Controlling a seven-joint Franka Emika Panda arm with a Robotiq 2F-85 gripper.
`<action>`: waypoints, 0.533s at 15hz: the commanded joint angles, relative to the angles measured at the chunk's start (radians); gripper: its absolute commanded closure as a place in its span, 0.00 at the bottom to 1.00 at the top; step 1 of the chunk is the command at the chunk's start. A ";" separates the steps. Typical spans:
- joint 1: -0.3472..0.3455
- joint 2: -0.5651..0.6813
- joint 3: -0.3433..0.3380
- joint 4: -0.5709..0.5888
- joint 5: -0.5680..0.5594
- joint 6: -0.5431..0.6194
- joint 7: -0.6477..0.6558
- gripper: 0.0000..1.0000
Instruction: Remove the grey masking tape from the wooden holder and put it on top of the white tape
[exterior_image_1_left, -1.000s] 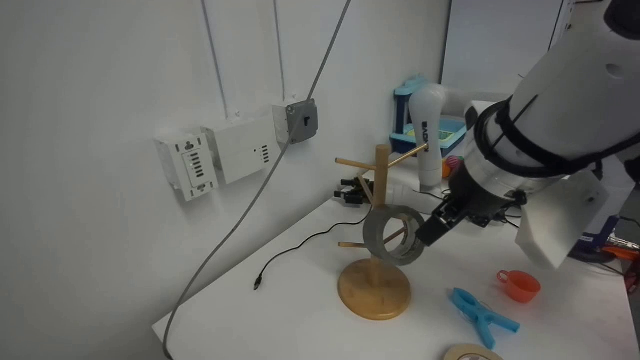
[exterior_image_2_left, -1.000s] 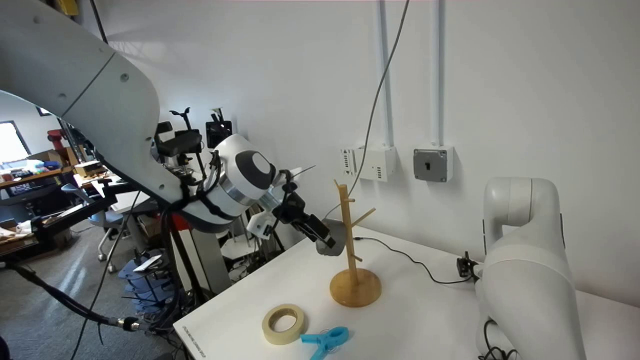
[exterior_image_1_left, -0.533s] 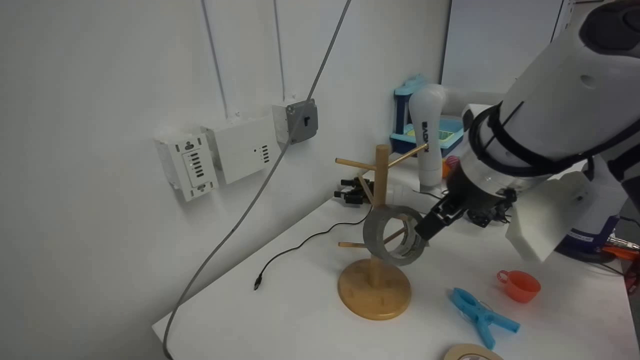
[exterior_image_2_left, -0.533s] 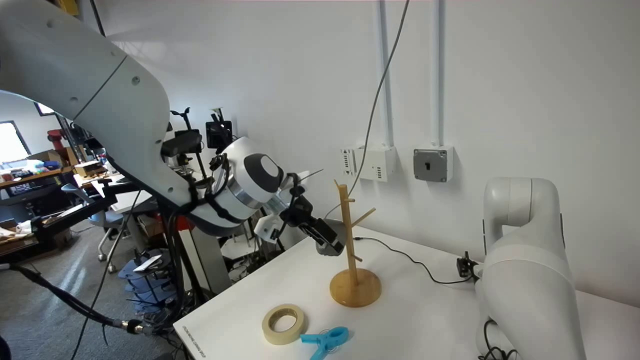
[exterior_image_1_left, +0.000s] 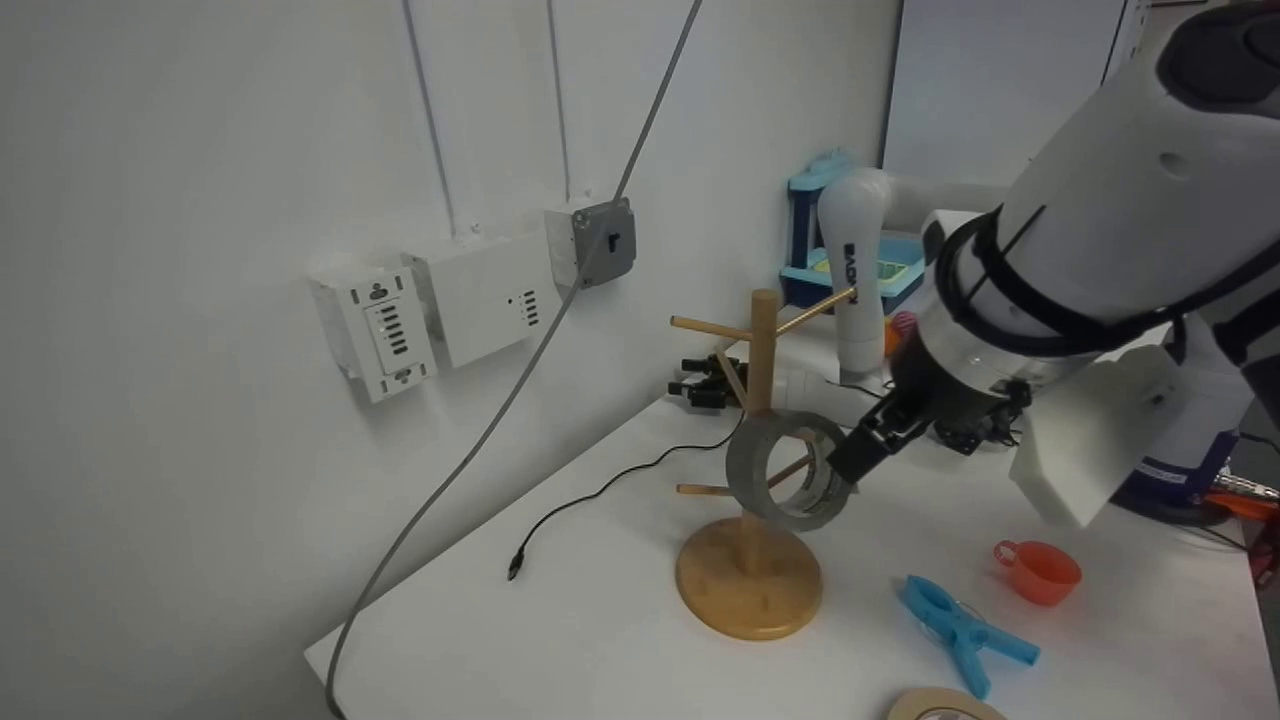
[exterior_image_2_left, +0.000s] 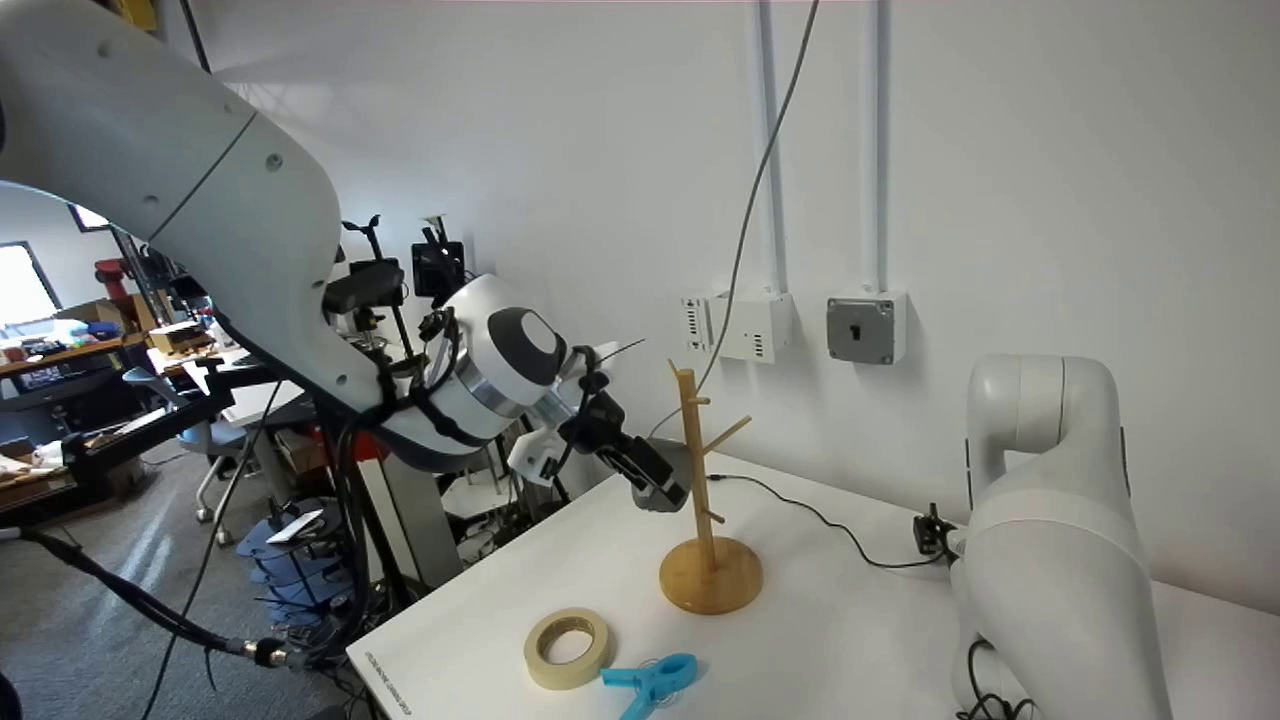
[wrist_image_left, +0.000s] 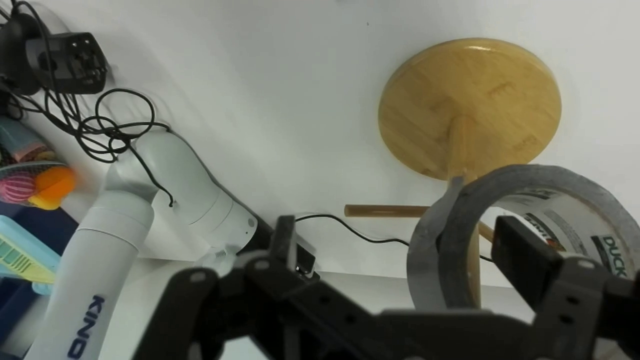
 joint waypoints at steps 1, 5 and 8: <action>0.000 0.019 -0.002 0.029 -0.008 0.016 0.003 0.00; -0.001 0.025 -0.003 0.044 -0.010 0.018 0.006 0.21; 0.000 0.033 -0.002 0.055 -0.010 0.016 0.005 0.36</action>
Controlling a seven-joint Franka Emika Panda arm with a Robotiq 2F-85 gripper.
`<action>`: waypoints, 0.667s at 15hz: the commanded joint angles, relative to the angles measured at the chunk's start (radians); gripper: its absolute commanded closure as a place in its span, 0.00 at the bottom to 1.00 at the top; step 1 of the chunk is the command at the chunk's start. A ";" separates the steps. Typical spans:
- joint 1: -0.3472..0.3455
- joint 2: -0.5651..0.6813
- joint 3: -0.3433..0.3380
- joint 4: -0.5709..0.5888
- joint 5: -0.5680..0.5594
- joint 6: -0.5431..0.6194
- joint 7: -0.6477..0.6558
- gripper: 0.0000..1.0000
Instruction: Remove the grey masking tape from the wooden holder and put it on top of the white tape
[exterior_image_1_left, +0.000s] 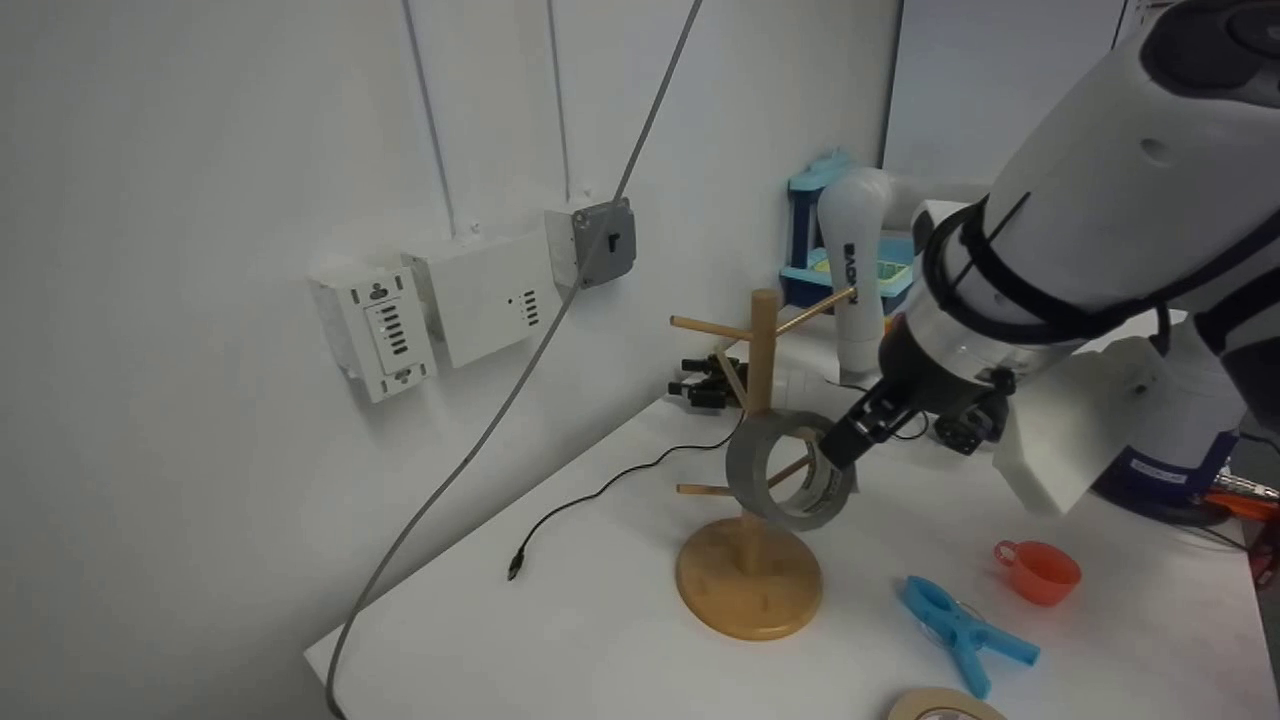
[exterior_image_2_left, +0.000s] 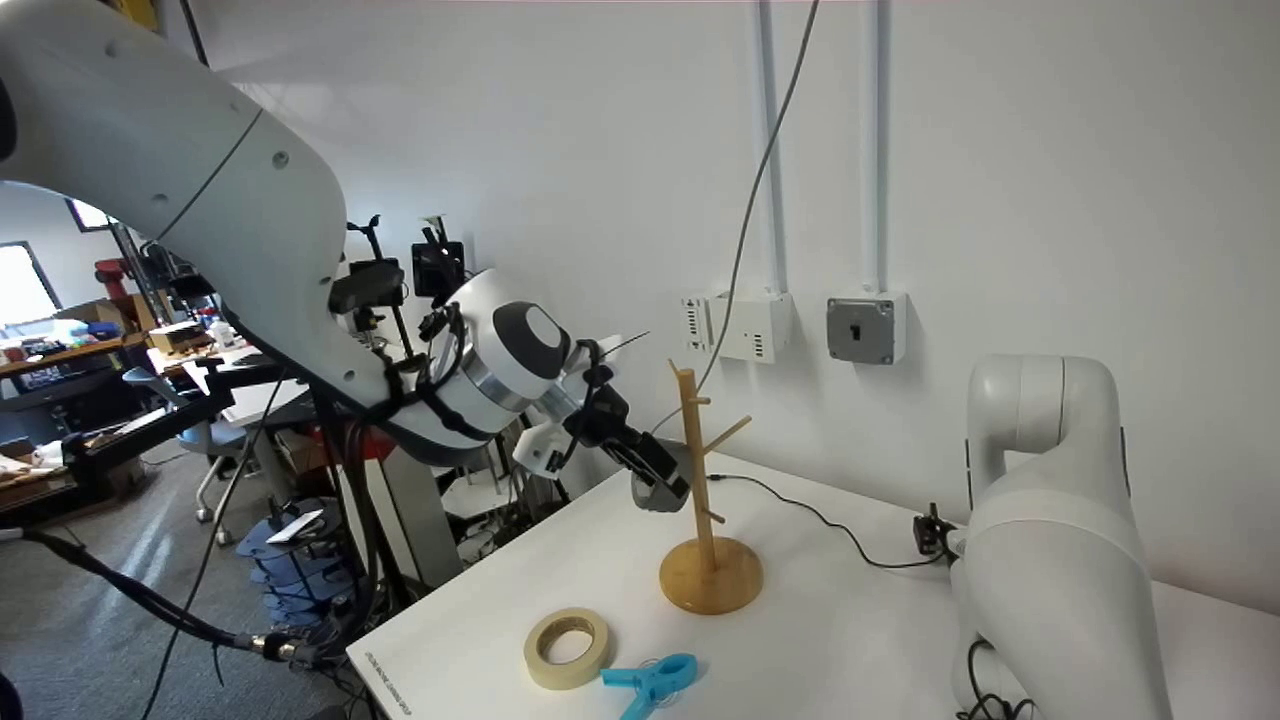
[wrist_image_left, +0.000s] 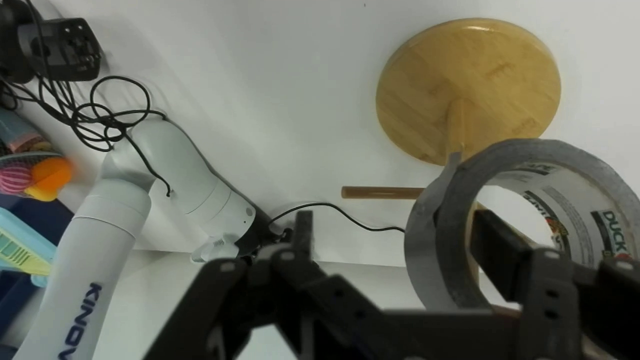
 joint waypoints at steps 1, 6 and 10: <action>0.003 0.022 -0.001 0.027 -0.011 0.015 0.009 0.43; 0.010 0.025 0.003 0.032 -0.010 0.012 0.007 0.88; 0.014 0.026 0.002 0.037 -0.012 0.007 0.008 0.96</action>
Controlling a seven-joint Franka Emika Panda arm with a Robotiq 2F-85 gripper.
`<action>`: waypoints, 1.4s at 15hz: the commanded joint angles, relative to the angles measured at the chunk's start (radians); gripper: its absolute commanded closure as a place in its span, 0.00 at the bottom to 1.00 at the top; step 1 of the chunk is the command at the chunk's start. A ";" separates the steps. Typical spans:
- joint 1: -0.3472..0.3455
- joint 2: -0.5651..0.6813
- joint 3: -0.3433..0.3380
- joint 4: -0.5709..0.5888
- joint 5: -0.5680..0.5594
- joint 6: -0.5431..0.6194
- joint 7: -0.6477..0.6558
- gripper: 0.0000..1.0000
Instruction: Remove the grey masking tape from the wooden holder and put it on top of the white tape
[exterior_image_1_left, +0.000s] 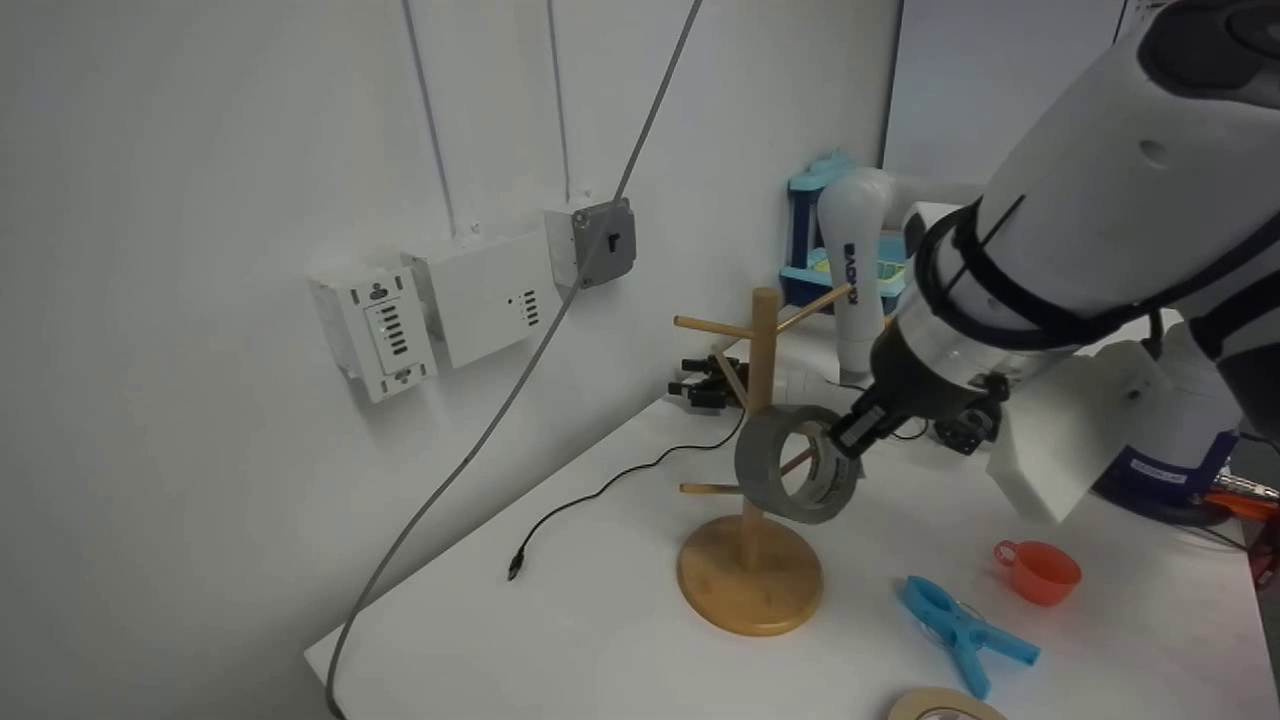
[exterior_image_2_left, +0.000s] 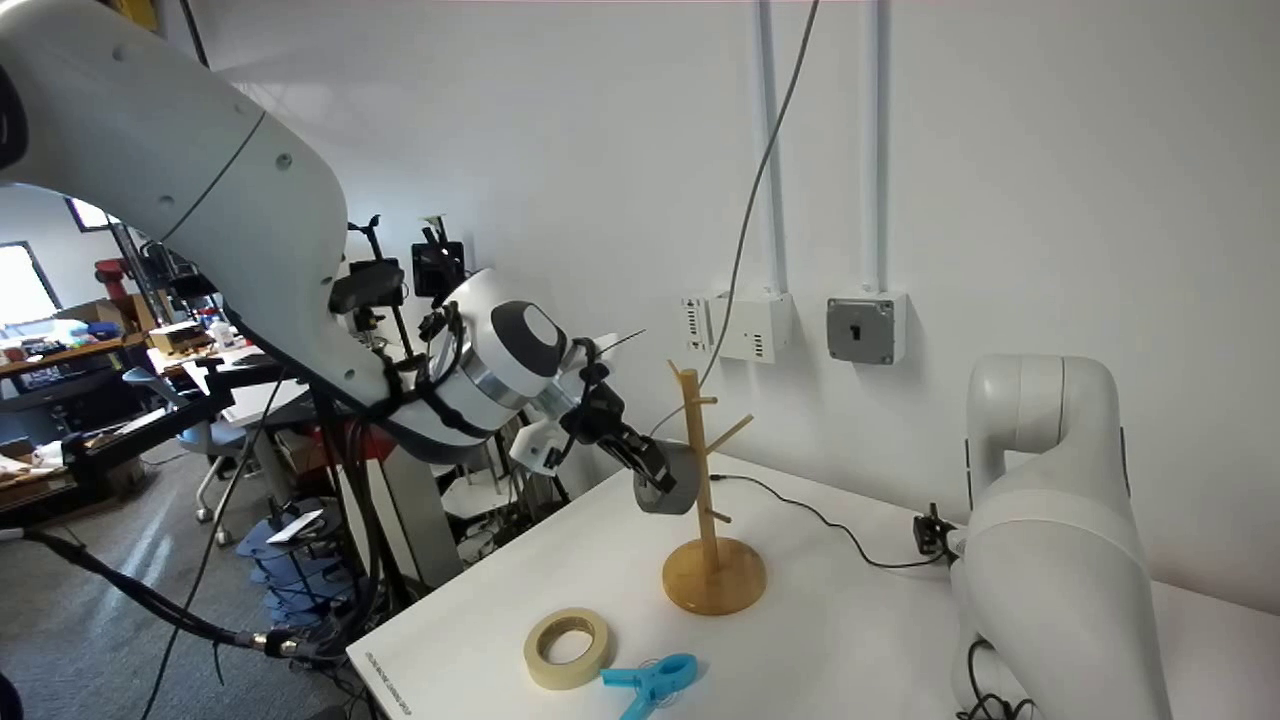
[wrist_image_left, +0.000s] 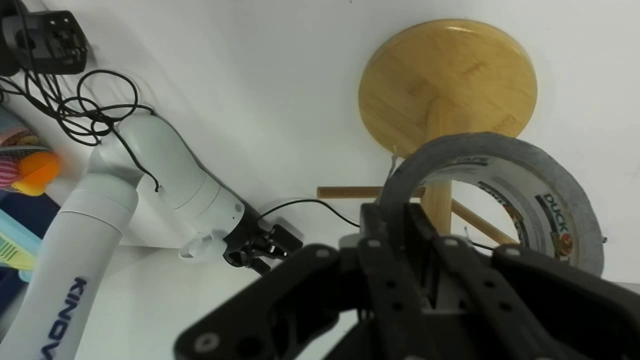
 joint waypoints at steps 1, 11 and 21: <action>0.002 0.019 -0.003 0.028 -0.011 0.005 0.008 0.96; -0.003 -0.049 0.011 -0.036 0.021 0.020 0.000 0.96; -0.001 -0.147 0.035 -0.101 0.033 0.009 0.006 0.96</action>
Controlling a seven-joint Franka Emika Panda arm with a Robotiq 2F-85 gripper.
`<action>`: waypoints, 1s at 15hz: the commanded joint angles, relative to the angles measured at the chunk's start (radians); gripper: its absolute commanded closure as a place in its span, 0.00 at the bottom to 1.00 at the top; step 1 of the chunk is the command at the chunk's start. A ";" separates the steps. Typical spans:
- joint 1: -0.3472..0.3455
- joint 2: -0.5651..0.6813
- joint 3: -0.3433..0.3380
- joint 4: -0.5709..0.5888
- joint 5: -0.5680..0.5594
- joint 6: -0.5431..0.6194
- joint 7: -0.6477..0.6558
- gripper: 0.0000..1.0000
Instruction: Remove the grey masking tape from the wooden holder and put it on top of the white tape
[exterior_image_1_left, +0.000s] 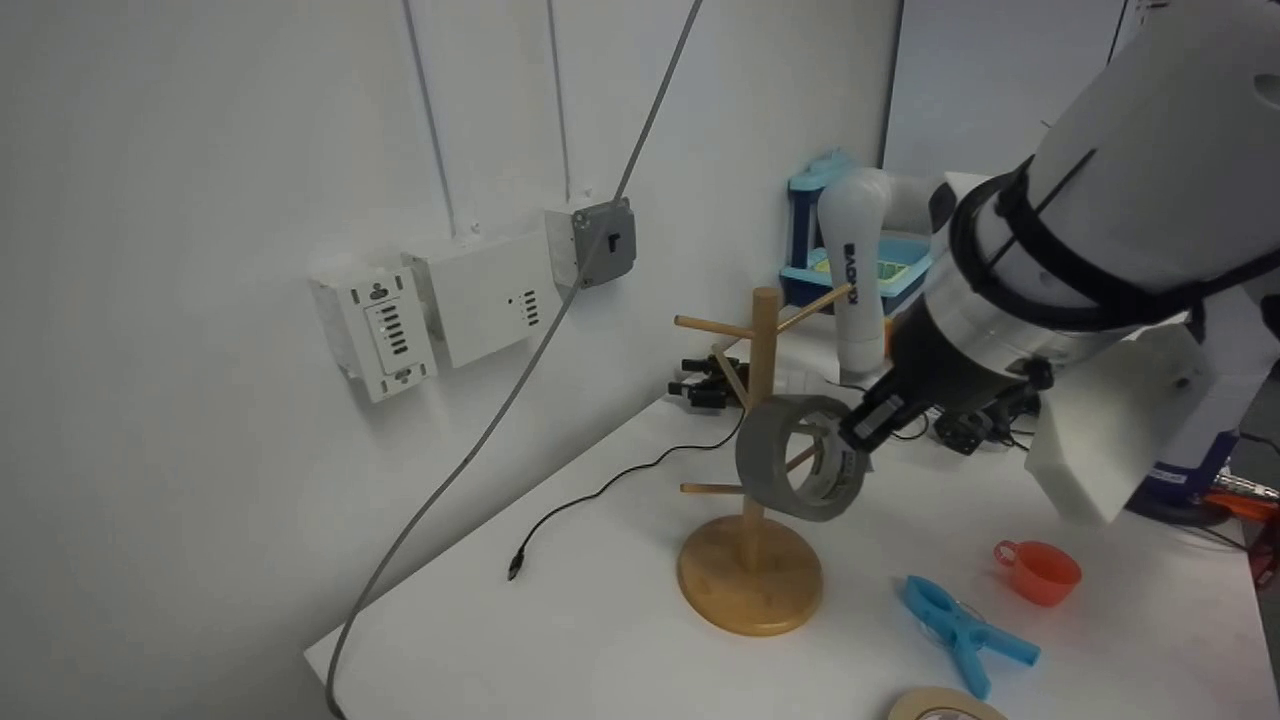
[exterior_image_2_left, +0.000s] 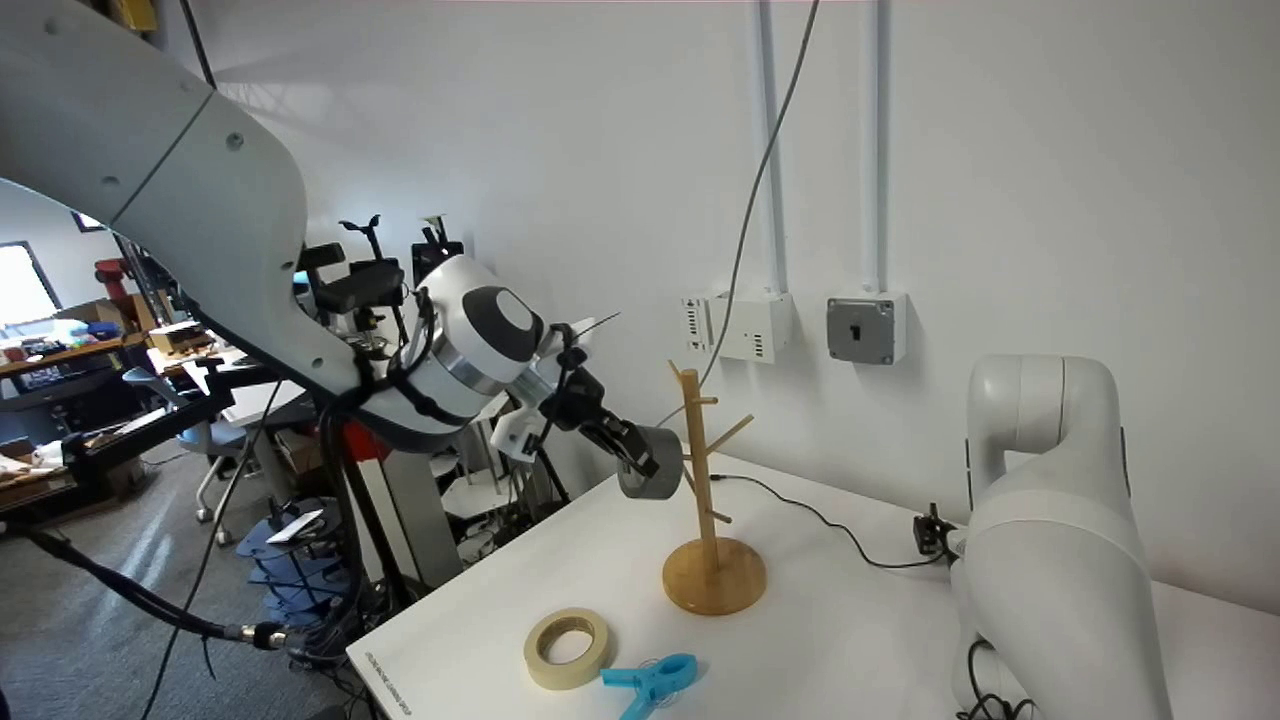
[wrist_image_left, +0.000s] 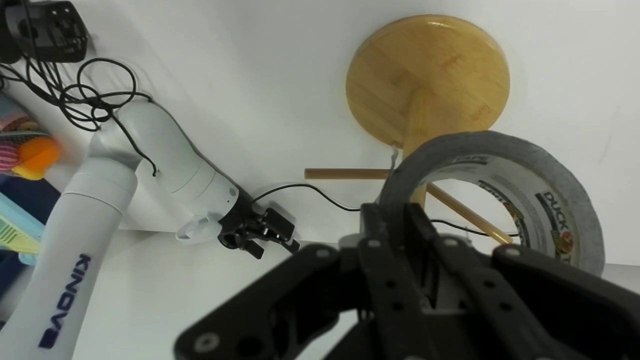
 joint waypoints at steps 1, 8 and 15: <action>-0.002 -0.082 0.008 -0.063 0.031 0.008 0.000 0.96; 0.006 -0.185 0.028 -0.176 0.163 0.003 -0.078 0.96; 0.039 -0.199 0.056 -0.246 0.316 -0.031 -0.161 0.96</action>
